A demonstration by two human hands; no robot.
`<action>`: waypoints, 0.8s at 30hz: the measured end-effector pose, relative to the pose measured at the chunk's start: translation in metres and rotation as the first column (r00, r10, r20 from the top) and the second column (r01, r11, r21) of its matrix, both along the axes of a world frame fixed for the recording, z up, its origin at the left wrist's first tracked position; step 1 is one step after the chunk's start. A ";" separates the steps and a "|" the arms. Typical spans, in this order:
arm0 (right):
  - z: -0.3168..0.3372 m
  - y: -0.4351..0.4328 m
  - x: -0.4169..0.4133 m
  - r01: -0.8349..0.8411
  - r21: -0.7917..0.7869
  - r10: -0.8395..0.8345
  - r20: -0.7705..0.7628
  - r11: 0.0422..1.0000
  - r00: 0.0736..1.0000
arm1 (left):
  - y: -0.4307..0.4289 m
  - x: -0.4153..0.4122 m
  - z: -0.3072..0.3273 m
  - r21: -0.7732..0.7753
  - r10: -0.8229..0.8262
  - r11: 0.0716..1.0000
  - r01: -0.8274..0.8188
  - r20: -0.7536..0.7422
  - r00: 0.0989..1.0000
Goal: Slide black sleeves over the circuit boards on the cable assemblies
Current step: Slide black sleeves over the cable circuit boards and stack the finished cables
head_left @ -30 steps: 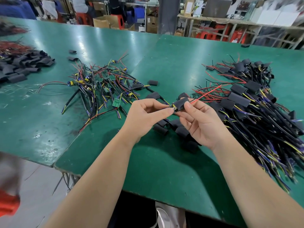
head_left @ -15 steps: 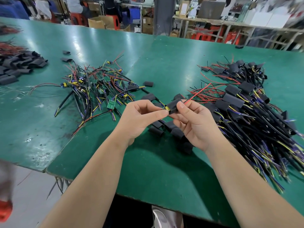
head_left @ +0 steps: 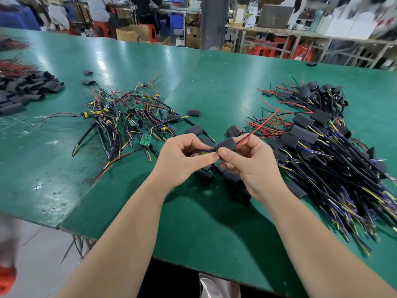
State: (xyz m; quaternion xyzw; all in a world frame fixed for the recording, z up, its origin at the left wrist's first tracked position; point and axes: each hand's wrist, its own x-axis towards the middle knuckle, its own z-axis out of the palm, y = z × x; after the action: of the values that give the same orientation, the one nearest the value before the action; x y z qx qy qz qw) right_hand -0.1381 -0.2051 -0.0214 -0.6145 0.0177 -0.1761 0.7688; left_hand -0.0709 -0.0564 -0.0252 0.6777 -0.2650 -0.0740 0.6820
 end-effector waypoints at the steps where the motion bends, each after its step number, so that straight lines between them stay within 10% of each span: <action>1: -0.001 0.000 0.000 0.028 -0.045 -0.028 0.005 0.999 1.000 | 0.000 0.000 -0.001 0.008 0.009 1.000 -0.009 0.019 1.000; 8: 0.000 0.002 -0.001 0.081 -0.101 -0.081 0.004 0.992 0.997 | -0.001 0.000 -0.003 0.030 0.082 0.996 -0.086 0.112 0.990; 13: 0.008 -0.005 -0.003 -0.137 0.213 0.141 -0.002 0.967 0.990 | -0.002 0.001 -0.001 -0.028 0.110 0.994 -0.108 0.073 0.991; 24: 0.003 -0.002 -0.002 -0.052 0.072 0.053 -0.020 0.996 0.998 | -0.003 0.000 -0.001 0.023 0.072 0.997 -0.074 0.069 0.995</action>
State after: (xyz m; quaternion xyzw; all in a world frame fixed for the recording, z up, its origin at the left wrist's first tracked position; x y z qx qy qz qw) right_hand -0.1400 -0.2068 -0.0180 -0.5887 0.0164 -0.1481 0.7945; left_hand -0.0713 -0.0597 -0.0262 0.6976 -0.2624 -0.0293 0.6660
